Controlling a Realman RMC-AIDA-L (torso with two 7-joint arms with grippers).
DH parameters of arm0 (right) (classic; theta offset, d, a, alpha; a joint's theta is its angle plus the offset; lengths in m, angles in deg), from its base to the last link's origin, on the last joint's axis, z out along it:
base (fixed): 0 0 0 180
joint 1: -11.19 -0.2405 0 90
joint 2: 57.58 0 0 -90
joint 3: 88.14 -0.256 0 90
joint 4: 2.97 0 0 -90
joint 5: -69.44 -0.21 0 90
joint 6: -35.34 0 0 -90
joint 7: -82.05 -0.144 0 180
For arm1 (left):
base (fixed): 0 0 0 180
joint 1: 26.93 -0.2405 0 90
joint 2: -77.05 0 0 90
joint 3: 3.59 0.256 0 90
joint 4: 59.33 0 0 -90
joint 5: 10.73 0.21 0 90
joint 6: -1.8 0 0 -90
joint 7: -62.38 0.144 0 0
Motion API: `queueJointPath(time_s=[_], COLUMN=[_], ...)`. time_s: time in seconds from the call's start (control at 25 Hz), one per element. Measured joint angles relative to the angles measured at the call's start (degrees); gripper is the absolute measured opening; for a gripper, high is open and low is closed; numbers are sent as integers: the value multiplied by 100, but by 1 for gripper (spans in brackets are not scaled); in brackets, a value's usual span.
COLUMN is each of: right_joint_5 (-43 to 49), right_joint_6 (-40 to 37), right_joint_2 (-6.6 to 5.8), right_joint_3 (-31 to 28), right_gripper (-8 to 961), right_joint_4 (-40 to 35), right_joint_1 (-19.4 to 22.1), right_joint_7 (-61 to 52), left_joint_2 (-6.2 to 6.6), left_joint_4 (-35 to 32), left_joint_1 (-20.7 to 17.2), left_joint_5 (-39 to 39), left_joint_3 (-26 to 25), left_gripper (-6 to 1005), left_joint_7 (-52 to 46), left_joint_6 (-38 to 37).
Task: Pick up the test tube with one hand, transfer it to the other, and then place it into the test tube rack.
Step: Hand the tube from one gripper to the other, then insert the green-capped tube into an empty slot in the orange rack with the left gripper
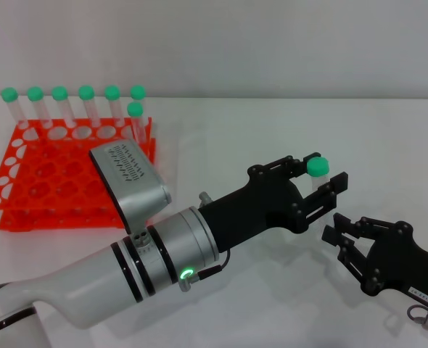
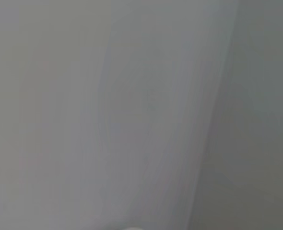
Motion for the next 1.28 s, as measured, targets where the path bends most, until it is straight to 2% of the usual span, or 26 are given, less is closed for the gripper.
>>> queueJointPath(time_s=[0.08,0.2,0.4,0.6,0.8,1.08,1.24,1.28], right_joint_5=[-7,-13,-17,-18,-20,-35,-104,-106], right_joint_6=[0,-1,-12,-9,102,134,89,87], right_joint_2=[0,0,-2,-8,-17,-10,-20,-25], right_joint_3=[0,-2,-19,-44,-14,-93,-623,-860], right_gripper=[168,167,166,165,61,180,248,371], right_joint_4=[1,0,25,39,41,74,357,468], right_joint_1=[0,0,0,7,15,32,50,52], right_joint_7=[0,0,3,11,193,312,330,356], left_joint_2=[0,1,0,0,0,13,56,56], left_joint_4=[0,0,40,76,80,80,26,19], left_joint_1=[1,0,-1,-14,-17,-64,-328,-445], left_joint_5=[14,0,-19,-18,-25,-79,-237,-240], left_joint_3=[29,100,114,119,139,99,-148,-285], left_gripper=[689,463,252,219,220,231,237,239], left_joint_7=[72,213,288,292,293,295,490,597], left_joint_6=[0,3,47,48,63,175,560,649])
